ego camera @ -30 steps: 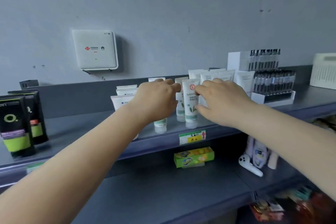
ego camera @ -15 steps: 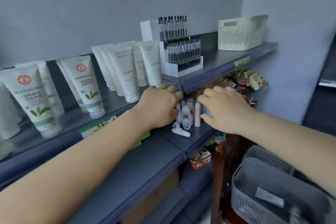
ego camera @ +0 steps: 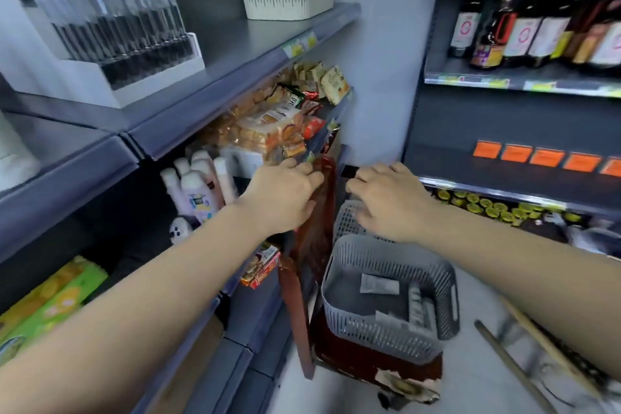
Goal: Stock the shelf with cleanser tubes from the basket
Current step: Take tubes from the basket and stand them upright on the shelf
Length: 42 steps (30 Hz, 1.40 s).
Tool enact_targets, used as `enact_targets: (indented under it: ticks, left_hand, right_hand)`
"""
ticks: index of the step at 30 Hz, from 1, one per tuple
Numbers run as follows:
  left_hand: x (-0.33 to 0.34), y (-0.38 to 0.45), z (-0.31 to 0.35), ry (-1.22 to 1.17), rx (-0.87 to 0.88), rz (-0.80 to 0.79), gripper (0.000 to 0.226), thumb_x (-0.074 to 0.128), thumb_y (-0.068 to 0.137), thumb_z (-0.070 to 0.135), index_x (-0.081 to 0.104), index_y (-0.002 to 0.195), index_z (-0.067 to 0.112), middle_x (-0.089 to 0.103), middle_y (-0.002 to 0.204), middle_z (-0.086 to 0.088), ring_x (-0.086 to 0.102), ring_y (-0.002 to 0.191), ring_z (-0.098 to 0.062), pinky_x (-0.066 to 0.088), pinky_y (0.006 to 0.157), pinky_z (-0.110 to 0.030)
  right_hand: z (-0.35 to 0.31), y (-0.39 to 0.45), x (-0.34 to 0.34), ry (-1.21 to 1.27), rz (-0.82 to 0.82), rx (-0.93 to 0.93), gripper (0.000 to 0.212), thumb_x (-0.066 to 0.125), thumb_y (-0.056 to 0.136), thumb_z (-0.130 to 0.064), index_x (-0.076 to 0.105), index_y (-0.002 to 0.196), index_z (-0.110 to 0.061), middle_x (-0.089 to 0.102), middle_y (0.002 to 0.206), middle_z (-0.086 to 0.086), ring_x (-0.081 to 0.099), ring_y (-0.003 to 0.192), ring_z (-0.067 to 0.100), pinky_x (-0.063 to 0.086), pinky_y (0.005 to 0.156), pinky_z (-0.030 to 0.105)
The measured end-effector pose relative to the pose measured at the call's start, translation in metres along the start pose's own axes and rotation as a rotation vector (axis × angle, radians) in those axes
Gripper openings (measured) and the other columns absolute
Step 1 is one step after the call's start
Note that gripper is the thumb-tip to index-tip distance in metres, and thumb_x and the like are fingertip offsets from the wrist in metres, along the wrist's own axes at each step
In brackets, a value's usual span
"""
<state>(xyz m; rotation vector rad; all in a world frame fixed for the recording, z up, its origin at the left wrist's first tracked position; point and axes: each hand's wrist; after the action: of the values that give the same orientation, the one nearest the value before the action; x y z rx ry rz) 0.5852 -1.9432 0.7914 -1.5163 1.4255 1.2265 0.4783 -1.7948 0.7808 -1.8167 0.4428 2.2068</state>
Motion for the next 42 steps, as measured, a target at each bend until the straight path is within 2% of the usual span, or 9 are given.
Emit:
enact_targets:
  ticks: [9, 15, 18, 24, 28, 32, 37, 40, 42]
  left_hand:
    - [0.113, 0.101, 0.047, -0.241, 0.139, -0.19, 0.039, 0.046, 0.091, 0.028, 0.045, 0.13, 0.02, 0.051, 0.128, 0.001, 0.046, 0.12, -0.023, 0.04, 0.093, -0.037]
    - [0.204, 0.138, 0.091, -0.393, 0.185, -0.458, 0.032, 0.041, 0.095, 0.026, 0.047, 0.125, 0.02, 0.051, 0.12, -0.001, 0.053, 0.107, -0.025, 0.05, 0.079, -0.04]
    - [0.253, 0.145, 0.113, -0.484, 0.145, -0.608, 0.034, 0.041, 0.096, 0.028, 0.048, 0.128, 0.019, 0.048, 0.128, 0.0, 0.052, 0.109, -0.024, 0.05, 0.08, -0.038]
    - [0.352, 0.146, 0.15, -0.624, 0.018, -0.806, 0.025, 0.051, 0.091, 0.027, 0.055, 0.115, 0.022, 0.059, 0.115, -0.002, 0.058, 0.102, -0.023, 0.051, 0.083, -0.037]
    - [0.414, 0.142, 0.172, -0.648, -0.036, -0.976, 0.028, 0.054, 0.089, 0.03, 0.056, 0.116, 0.02, 0.06, 0.117, -0.004, 0.058, 0.105, -0.025, 0.05, 0.086, -0.036]
    - [0.463, 0.133, 0.192, -0.667, -0.002, -1.097, 0.026, 0.06, 0.084, 0.033, 0.055, 0.106, 0.019, 0.061, 0.113, -0.004, 0.058, 0.101, -0.024, 0.046, 0.079, -0.03]
    - [0.498, 0.129, 0.214, -0.564, 0.15, -1.202, 0.036, 0.062, 0.084, 0.032, 0.055, 0.118, 0.023, 0.058, 0.123, -0.004, 0.057, 0.109, -0.026, 0.039, 0.073, -0.026]
    - [0.515, 0.126, 0.219, -0.596, 0.094, -1.198, 0.029, 0.057, 0.087, 0.032, 0.058, 0.116, 0.027, 0.059, 0.121, -0.003, 0.059, 0.106, -0.023, 0.039, 0.073, -0.026]
    - [0.522, 0.127, 0.216, -0.693, -0.023, -1.19, 0.024, 0.055, 0.089, 0.026, 0.06, 0.113, 0.023, 0.062, 0.117, -0.003, 0.059, 0.099, -0.021, 0.039, 0.072, -0.023]
  right_hand:
    - [0.066, 0.017, 0.126, 0.188, -0.224, 0.245, 0.045, 0.046, 0.09, -0.042, 0.043, 0.13, -0.021, 0.047, 0.132, 0.001, 0.042, 0.123, 0.025, 0.031, 0.1, 0.039]
    - [0.106, 0.008, 0.226, 0.377, -0.4, 0.337, 0.039, 0.048, 0.091, -0.038, 0.048, 0.126, -0.021, 0.05, 0.128, 0.002, 0.047, 0.118, 0.025, 0.037, 0.093, 0.038]
    - [0.12, 0.003, 0.28, 0.489, -0.507, 0.362, 0.038, 0.051, 0.09, -0.036, 0.051, 0.124, -0.02, 0.052, 0.128, 0.002, 0.049, 0.117, 0.025, 0.042, 0.092, 0.036]
    - [0.125, -0.009, 0.386, 0.629, -0.698, 0.406, 0.041, 0.054, 0.09, -0.035, 0.049, 0.128, -0.021, 0.051, 0.13, 0.005, 0.051, 0.116, 0.027, 0.043, 0.096, 0.039]
    - [0.11, -0.015, 0.457, 0.701, -0.808, 0.405, 0.046, 0.058, 0.088, -0.036, 0.047, 0.13, -0.02, 0.05, 0.132, 0.006, 0.049, 0.119, 0.025, 0.044, 0.097, 0.037]
    - [0.09, -0.017, 0.51, 0.685, -0.873, 0.39, 0.054, 0.058, 0.088, -0.036, 0.041, 0.135, -0.018, 0.043, 0.14, 0.005, 0.045, 0.125, 0.027, 0.042, 0.1, 0.039]
    - [0.072, -0.017, 0.551, 0.577, -0.822, 0.324, 0.055, 0.058, 0.087, -0.032, 0.04, 0.138, -0.02, 0.044, 0.139, 0.006, 0.043, 0.126, 0.028, 0.038, 0.098, 0.036]
    - [0.071, -0.015, 0.564, 0.578, -0.797, 0.327, 0.05, 0.053, 0.09, -0.034, 0.042, 0.136, -0.02, 0.047, 0.138, 0.006, 0.042, 0.126, 0.027, 0.034, 0.1, 0.035]
    - [0.075, -0.014, 0.568, 0.629, -0.801, 0.362, 0.047, 0.053, 0.091, -0.034, 0.043, 0.135, -0.02, 0.051, 0.135, 0.006, 0.046, 0.125, 0.026, 0.032, 0.1, 0.035]
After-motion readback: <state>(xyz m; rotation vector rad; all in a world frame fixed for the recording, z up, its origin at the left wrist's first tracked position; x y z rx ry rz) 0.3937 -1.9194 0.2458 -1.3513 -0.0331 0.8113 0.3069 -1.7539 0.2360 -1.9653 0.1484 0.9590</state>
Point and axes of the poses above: each hand's wrist, its own y-axis towards the middle knuckle, its own x-axis out of the palm, z = x × y
